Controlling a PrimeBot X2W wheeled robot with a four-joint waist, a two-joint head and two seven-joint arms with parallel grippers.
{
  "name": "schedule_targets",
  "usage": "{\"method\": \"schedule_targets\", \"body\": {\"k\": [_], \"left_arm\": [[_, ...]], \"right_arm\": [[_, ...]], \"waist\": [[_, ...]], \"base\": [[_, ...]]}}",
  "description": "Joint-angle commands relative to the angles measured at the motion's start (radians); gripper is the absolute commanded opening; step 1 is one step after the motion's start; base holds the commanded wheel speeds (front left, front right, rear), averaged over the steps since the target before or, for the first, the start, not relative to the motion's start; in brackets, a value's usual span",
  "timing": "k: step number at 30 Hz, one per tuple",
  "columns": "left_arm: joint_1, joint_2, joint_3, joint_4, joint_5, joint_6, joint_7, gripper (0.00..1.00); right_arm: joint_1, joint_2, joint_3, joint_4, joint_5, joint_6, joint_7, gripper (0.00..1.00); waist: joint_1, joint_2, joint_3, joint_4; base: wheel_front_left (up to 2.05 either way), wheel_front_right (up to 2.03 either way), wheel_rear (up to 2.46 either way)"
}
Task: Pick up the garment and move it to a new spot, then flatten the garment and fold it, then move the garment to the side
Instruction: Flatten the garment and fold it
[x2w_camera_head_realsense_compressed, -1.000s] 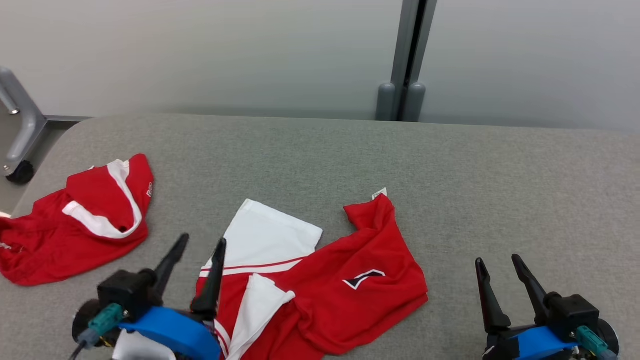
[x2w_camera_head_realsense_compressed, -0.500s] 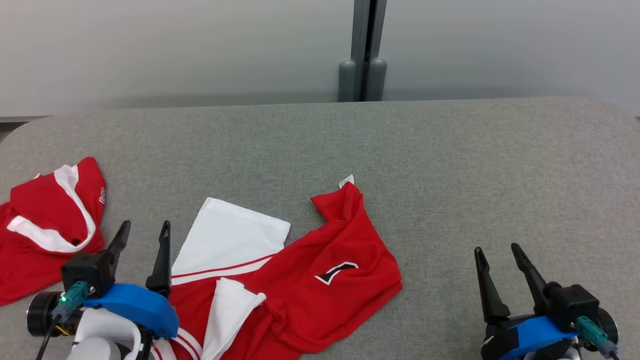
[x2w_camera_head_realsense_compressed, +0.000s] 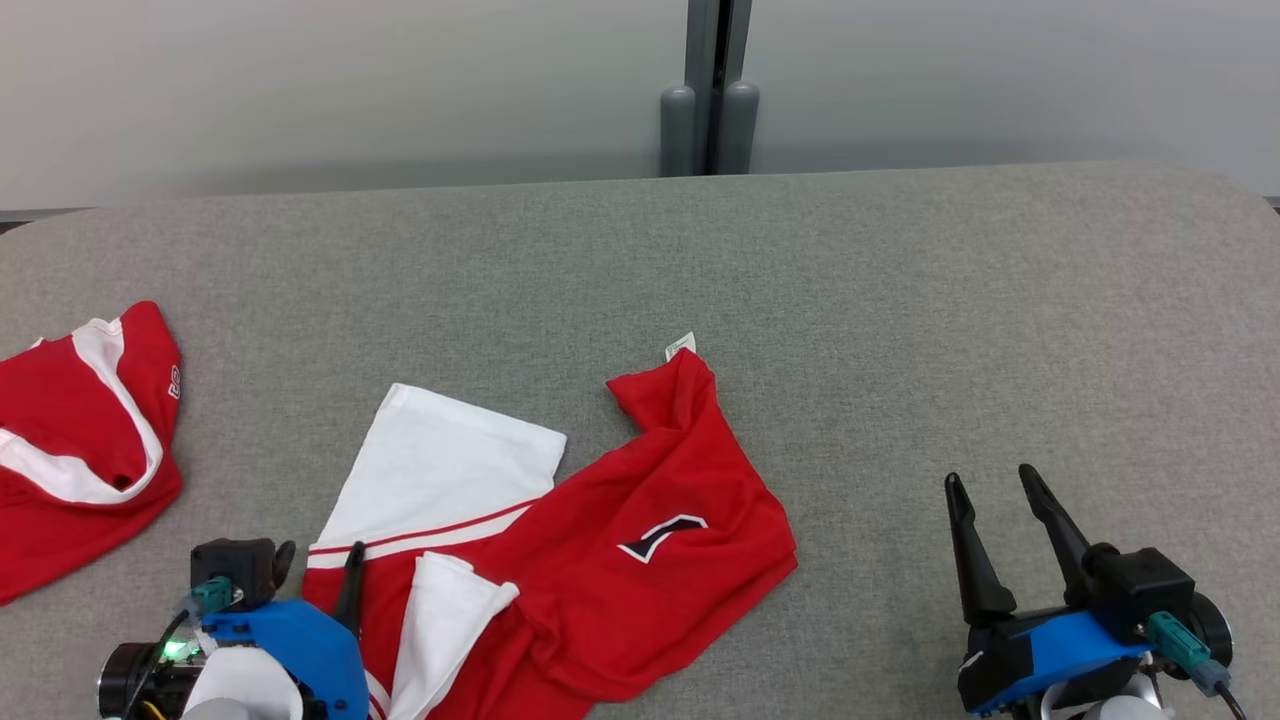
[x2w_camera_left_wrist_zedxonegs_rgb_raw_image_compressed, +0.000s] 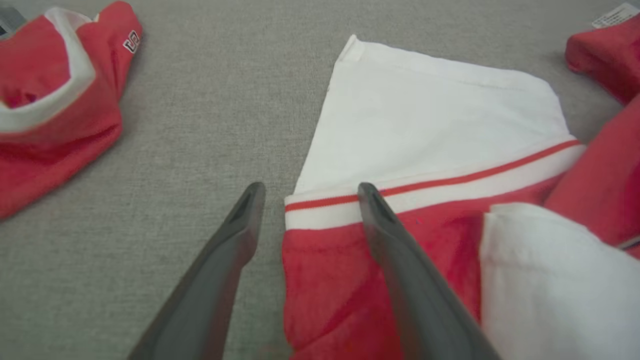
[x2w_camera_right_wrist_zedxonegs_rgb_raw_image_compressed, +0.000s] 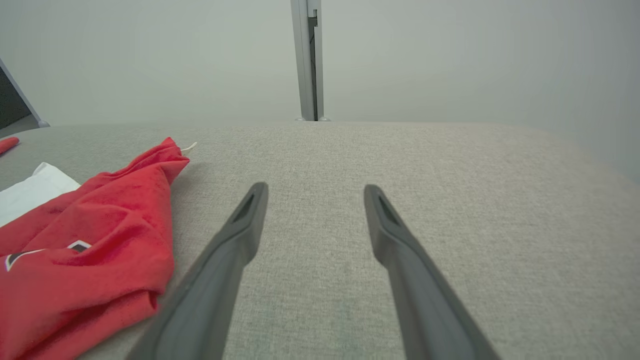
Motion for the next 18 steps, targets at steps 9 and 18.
{"method": "schedule_targets", "body": {"k": [9, 18], "left_arm": [[-0.035, -0.028, -0.014, 0.128, -0.084, -0.072, 0.116, 1.0], [-0.069, -0.043, -0.053, 0.12, -0.111, -0.113, 0.115, 0.0]], "right_arm": [[-0.012, -0.003, -0.002, 0.01, -0.001, 0.0, -0.005, 1.0], [-0.021, -0.003, 0.008, 0.013, 0.002, 0.0, -0.005, 1.0]], "waist": [[-0.0001, 0.0, 0.002, -0.006], [-0.0001, 0.0, -0.002, -0.01]], "base": [[0.0, 0.0, 0.0], [0.0, 0.0, 0.0]]}}
